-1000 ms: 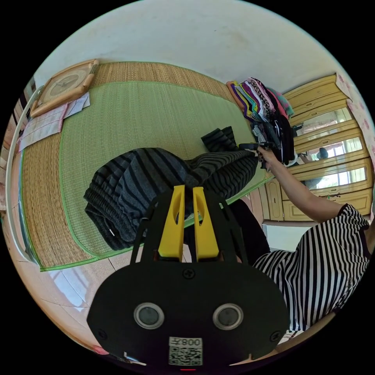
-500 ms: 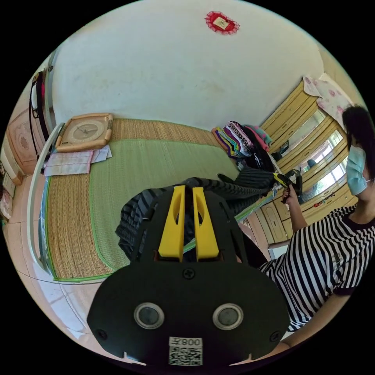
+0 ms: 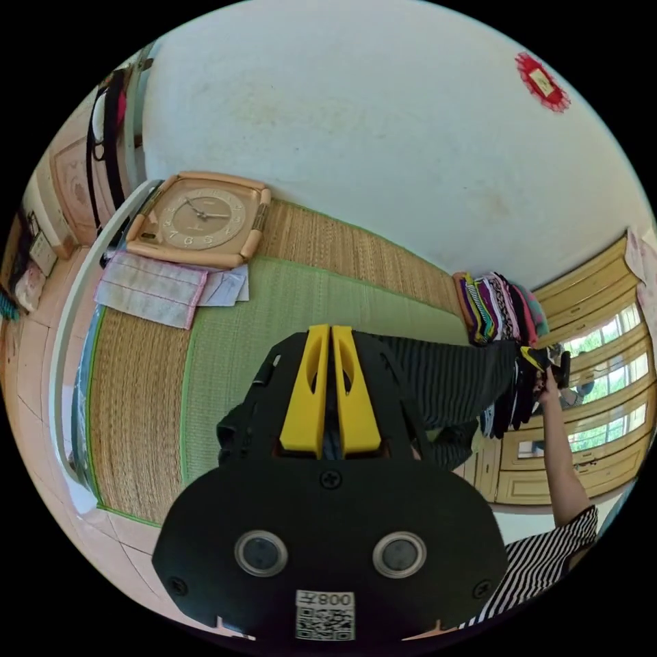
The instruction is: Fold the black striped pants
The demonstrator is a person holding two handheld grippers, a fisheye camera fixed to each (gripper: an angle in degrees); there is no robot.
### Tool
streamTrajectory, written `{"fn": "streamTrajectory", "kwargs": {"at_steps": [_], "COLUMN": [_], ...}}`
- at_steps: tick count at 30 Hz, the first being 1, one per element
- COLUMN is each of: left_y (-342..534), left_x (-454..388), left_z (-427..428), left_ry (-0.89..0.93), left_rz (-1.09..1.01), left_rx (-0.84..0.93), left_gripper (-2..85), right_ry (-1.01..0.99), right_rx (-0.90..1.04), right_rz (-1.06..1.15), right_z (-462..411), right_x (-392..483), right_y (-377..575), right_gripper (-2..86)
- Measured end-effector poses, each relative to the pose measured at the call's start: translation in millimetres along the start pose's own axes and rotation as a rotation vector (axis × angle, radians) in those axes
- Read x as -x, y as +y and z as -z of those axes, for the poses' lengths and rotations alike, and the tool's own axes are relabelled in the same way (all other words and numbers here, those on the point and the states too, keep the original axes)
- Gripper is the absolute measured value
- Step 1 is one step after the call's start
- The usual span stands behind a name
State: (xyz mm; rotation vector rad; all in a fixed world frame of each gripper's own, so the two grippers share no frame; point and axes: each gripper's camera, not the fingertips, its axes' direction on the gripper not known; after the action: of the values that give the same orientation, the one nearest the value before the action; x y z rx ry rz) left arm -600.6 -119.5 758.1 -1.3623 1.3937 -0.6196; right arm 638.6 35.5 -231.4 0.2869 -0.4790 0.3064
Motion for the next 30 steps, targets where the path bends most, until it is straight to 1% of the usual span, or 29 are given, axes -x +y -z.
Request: {"fn": "streamTrajectory", "kwargs": {"at_steps": [1,3,5,7,9,11,13,14,16,18,19,22,25,28,30], "left_y": [9.4,33.8,64.8,110.1,142.5,171.0,203.3,210.2,230.2,236.3,236.4,231.1,228.8,228.3,230.9], "left_x": [7.0,19.8,36.6,60.7,78.7,98.1,125.5,132.1,153.3,163.3,166.9,171.3,176.0,180.1,182.6], "left_z": [-12.8,-36.5,-64.3,-94.7,-104.0,-104.1,-105.8,-107.8,-120.9,-135.6,-146.9,-174.1,-197.6,-215.8,-223.7], "left_ry": [0.038,0.053,0.068,0.044,0.018,0.026,0.097,0.120,0.253,0.358,0.408,0.459,0.522,0.516,0.542], "left_rz": [-0.018,-0.026,-0.002,0.076,0.158,0.274,0.463,0.510,0.655,0.720,0.737,0.735,0.758,0.752,0.768], "left_rx": [0.041,0.120,0.237,0.389,0.427,0.395,0.323,0.307,0.229,0.181,0.176,0.208,0.217,0.248,0.244], "left_gripper": [2.1,2.8,3.7,5.5,6.5,7.1,8.3,8.8,10.6,11.5,11.9,12.5,12.6,12.2,12.0], "right_ry": [-0.009,-0.038,-0.053,-0.072,-0.056,-0.049,0.033,0.058,0.138,0.184,0.264,0.422,0.437,0.490,0.492], "right_rx": [0.009,0.041,0.133,0.253,0.287,0.301,0.258,0.243,0.227,0.252,0.290,0.384,0.358,0.310,0.277], "right_rz": [0.036,0.103,0.154,0.194,0.197,0.177,0.122,0.106,0.056,0.058,0.071,0.076,0.005,-0.081,-0.157], "right_z": [-10.2,-28.7,-52.9,-80.2,-88.5,-88.4,-77.3,-74.3,-69.6,-74.6,-82.7,-103.2,-100.7,-85.7,-74.3], "right_x": [0.8,-0.5,-4.9,-13.0,-21.0,-32.8,-54.7,-60.8,-80.6,-88.2,-91.1,-99.9,-115.3,-140.5,-160.3], "right_y": [3.8,18.7,41.4,78.5,106.5,128.5,145.4,147.7,151.3,150.9,151.1,156.2,164.7,176.4,185.2], "right_gripper": [3.7,4.6,4.9,5.3,5.5,5.7,6.8,7.2,9.7,10.7,11.2,11.4,11.3,11.3,11.2]}}
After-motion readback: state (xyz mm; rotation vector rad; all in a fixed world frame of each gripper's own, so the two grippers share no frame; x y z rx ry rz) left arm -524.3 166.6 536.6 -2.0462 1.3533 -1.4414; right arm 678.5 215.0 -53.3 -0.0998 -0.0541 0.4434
